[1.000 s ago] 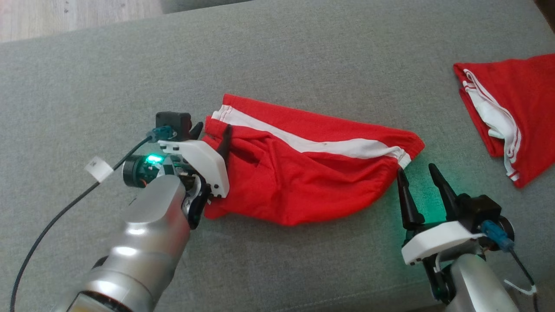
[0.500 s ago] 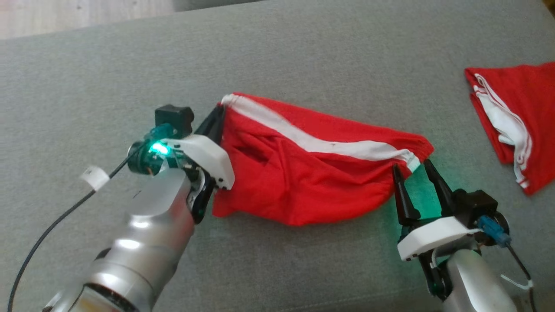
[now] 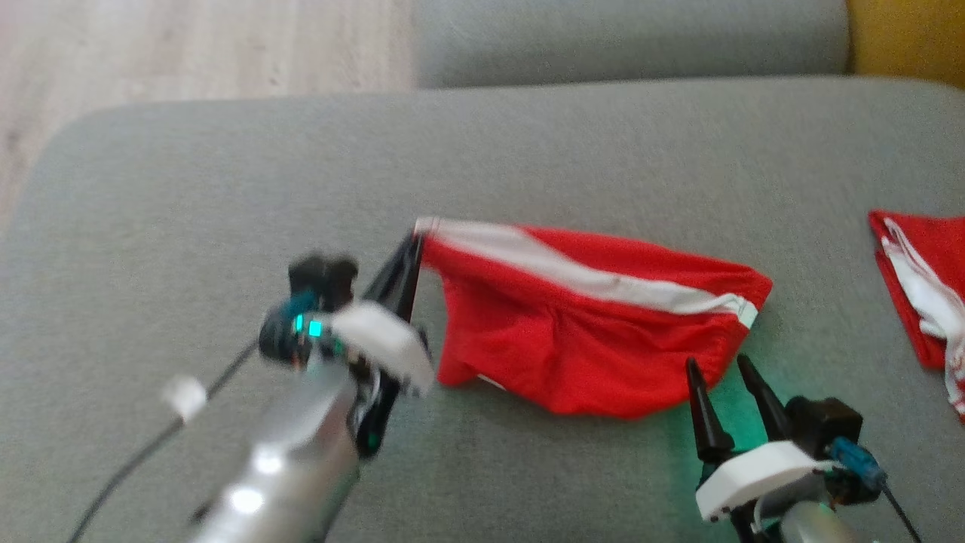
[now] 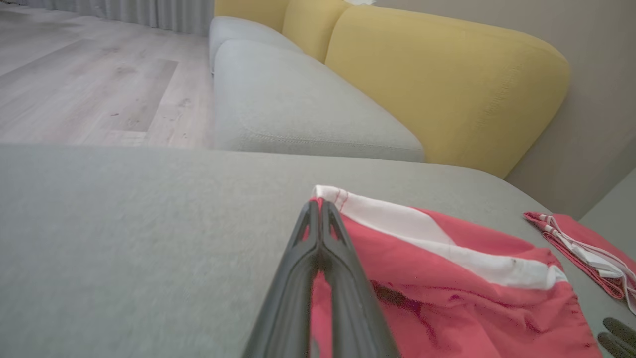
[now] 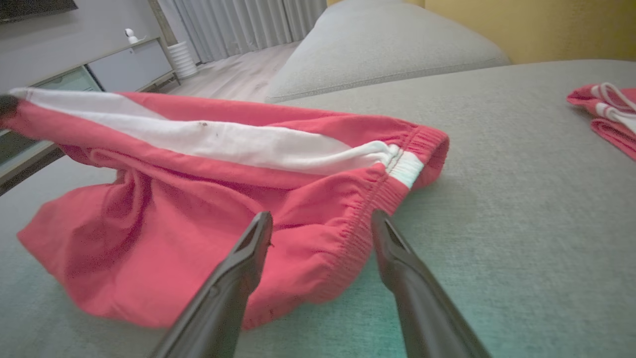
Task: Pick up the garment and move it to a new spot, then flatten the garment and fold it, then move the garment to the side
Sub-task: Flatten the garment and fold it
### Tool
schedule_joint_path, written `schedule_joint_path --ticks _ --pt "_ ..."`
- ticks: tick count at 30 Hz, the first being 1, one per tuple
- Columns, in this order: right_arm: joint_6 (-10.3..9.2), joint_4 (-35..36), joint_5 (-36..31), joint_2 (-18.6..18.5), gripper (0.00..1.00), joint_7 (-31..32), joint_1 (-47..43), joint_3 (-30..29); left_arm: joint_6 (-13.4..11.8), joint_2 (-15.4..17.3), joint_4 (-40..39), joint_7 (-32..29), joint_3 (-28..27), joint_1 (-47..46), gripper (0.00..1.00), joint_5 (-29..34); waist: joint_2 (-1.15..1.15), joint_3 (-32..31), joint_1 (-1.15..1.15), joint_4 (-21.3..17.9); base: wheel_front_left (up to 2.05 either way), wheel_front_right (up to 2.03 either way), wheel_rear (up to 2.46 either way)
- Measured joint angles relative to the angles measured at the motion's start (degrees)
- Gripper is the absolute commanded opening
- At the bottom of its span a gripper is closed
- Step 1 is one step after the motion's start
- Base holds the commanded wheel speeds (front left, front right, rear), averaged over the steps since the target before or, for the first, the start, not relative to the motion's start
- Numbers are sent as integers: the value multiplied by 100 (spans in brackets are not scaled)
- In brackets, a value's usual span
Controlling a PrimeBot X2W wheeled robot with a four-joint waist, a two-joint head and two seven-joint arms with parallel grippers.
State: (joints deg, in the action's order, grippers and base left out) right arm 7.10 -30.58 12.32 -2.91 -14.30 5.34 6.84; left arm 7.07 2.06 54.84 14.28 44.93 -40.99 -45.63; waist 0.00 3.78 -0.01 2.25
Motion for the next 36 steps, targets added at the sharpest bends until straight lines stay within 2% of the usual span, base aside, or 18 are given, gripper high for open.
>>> schedule_joint_path --ticks 7,11,14,15,16,17,23,29,36 --pt "0 -34 87 9 100 0 -143 -3 -87 237 -833 0 -502 1551 0 186 0 -427 -1 408 0 0 0" --pt "0 -70 122 12 100 0 -143 21 -237 291 -1250 0 -929 2299 0 445 0 -540 -1 487 0 0 0" --pt "1 -113 140 14 100 0 -147 30 -255 294 -1505 0 -1248 2706 2 727 0 -553 0 480 0 0 0" --pt "0 -127 140 14 100 0 -147 41 -278 291 -1595 0 -1380 2824 35 868 0 -551 0 467 0 0 0" --pt "0 -137 140 14 100 0 -147 53 -338 287 -1704 0 -1536 2927 83 1015 0 -547 0 455 0 0 0" --pt "0 -130 146 14 100 0 -147 56 -389 288 -1798 0 -1702 3006 100 1163 0 -543 0 437 0 0 0" --pt "0 285 180 16 100 -1 -128 12 -813 307 -2541 1 -2810 3406 100 2298 0 -523 1 276 0 0 0" --pt "0 535 22 18 100 -1 -127 -165 -818 266 -2908 1 -3290 3940 100 3115 0 -547 1 175 0 0 0" --pt "0 512 82 18 100 -1 -154 -253 -620 122 -2906 1 -3582 4152 100 3328 0 -600 1 188 0 0 0"
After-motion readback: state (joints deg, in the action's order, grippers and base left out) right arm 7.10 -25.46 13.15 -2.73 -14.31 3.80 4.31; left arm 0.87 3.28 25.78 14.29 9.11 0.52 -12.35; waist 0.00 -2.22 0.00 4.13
